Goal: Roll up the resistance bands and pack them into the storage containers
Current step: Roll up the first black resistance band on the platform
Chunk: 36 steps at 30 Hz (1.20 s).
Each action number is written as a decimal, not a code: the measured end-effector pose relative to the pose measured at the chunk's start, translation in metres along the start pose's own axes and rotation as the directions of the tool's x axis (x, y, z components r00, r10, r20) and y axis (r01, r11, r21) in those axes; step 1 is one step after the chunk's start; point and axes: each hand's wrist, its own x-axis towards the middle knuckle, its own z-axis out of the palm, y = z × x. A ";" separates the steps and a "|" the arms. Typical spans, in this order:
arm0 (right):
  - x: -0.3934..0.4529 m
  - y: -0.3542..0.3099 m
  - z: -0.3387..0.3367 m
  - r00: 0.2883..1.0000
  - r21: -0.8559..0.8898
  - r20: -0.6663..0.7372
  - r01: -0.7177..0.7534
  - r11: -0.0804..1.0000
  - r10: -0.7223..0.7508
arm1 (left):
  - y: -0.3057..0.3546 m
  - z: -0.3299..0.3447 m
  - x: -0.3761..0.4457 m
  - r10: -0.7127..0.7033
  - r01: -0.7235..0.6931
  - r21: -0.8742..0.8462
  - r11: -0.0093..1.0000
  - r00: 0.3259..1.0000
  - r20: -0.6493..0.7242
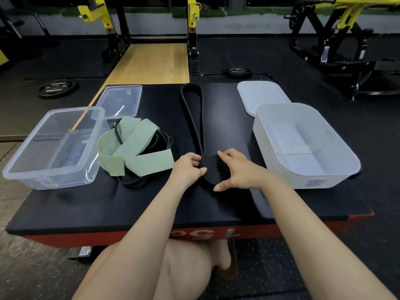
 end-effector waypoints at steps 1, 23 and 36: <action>-0.002 -0.002 0.002 1.000 0.018 -0.023 -0.016 1.000 0.016 | 0.000 0.001 0.000 -0.002 0.002 -0.001 1.000 1.000 -0.003; -0.011 -0.020 0.023 0.924 -0.018 -0.352 -0.167 0.986 0.150 | 0.000 -0.002 -0.009 0.019 -0.013 -0.113 0.994 0.999 0.050; -0.004 -0.004 0.002 0.994 -0.038 -0.108 -0.019 0.999 0.015 | -0.002 -0.007 -0.003 0.054 -0.053 -0.053 0.997 0.998 0.011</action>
